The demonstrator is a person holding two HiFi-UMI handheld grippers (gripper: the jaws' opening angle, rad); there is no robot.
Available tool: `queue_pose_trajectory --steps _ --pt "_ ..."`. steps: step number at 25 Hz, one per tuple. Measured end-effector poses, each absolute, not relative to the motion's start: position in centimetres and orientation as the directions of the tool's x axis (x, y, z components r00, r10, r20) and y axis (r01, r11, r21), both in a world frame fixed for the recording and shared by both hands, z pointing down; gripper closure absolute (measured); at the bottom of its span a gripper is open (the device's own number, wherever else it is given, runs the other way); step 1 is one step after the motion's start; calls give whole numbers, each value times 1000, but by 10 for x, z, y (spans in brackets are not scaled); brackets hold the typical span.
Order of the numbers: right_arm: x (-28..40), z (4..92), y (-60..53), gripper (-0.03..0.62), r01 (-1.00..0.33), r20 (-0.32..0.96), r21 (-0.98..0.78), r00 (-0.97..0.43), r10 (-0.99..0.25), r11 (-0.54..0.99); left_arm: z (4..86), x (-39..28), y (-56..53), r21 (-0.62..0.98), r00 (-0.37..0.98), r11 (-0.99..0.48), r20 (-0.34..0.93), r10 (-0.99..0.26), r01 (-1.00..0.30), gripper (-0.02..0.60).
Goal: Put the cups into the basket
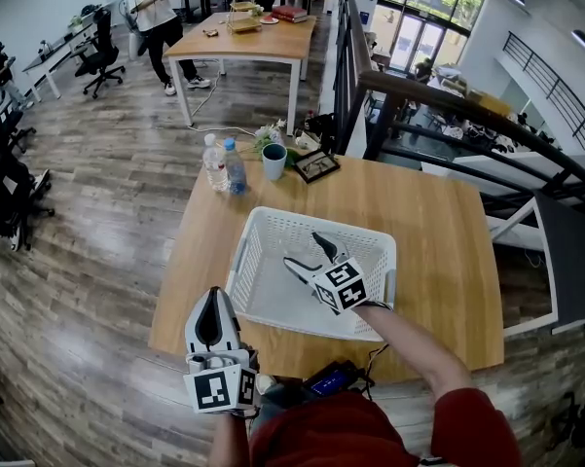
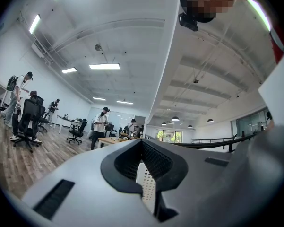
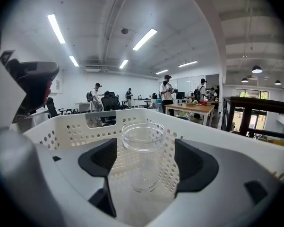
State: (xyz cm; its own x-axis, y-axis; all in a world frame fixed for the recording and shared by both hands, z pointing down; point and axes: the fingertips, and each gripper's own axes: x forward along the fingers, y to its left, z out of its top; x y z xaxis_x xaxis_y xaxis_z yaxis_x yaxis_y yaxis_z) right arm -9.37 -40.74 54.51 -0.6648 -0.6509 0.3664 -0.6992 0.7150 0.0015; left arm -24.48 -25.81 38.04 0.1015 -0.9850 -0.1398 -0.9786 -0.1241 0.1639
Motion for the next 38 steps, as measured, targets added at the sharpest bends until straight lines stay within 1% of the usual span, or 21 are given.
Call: queue_pose_trajectory --steps 18,26,33,38 --pt "-92 510 -390 237 -697 285 -61 -698 -657 714 378 -238 -259 149 118 -139 -138 -983 -979 581" --pt "-82 476 -385 238 -723 200 -100 -688 -698 684 377 -239 -262 136 123 -140 -130 -984 -981 581" --pt "-78 453 -376 238 -729 130 -101 -684 -718 677 379 -232 -268 125 143 -158 -118 -983 -979 581" --pt "-78 444 -372 238 -733 101 -35 -678 -728 679 377 -228 -271 123 154 -169 -123 -980 -978 581"
